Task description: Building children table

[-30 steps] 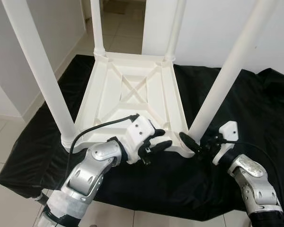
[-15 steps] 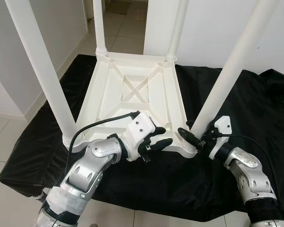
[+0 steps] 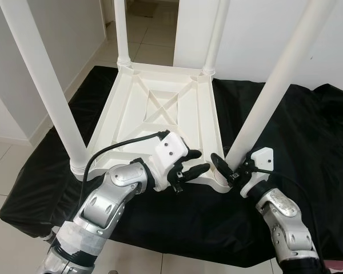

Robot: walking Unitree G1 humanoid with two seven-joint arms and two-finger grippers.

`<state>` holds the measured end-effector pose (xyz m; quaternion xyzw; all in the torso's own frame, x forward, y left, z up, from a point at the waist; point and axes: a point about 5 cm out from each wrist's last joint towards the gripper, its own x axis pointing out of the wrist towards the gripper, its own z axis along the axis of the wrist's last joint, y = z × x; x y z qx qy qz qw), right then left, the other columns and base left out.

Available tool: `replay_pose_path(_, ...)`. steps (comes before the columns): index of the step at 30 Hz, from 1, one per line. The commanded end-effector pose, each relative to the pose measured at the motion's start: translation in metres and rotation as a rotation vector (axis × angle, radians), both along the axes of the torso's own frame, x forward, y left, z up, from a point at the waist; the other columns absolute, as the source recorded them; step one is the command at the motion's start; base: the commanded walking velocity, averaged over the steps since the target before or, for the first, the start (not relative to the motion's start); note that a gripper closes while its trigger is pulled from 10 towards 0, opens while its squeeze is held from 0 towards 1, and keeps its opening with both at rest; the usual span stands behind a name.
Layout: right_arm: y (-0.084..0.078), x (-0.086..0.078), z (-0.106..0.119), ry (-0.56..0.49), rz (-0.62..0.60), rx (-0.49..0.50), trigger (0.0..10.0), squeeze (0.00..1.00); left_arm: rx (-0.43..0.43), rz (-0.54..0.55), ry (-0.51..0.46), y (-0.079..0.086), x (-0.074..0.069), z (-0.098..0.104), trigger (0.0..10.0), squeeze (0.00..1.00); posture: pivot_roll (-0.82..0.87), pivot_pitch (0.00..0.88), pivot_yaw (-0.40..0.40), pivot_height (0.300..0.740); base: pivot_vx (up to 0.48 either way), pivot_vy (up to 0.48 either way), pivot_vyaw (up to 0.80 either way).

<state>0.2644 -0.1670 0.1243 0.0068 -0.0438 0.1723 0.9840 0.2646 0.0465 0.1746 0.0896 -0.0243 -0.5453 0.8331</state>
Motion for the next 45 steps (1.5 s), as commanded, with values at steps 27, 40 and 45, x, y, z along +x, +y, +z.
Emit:
replay_pose_path(27,0.017,-0.018,-0.006,0.078,-0.581,0.04,10.0,0.0,0.02,-0.055,-0.031,0.001,0.015,0.005,10.0,0.0,-0.1,0.0,0.004,0.74,0.0,0.0,0.0)
replay_pose_path(40,0.012,-0.024,0.0,0.019,-0.534,0.096,10.0,1.0,-0.057,-0.071,-0.001,0.0,0.01,0.011,10.0,0.0,-0.1,0.0,-0.005,0.74,0.0,0.0,0.0)
replay_pose_path(45,0.008,-0.025,-0.001,0.008,-0.49,0.085,10.0,1.0,-0.043,-0.07,-0.003,-0.001,0.01,0.009,10.0,0.0,-0.09,0.0,-0.005,0.74,0.0,0.0,0.0)
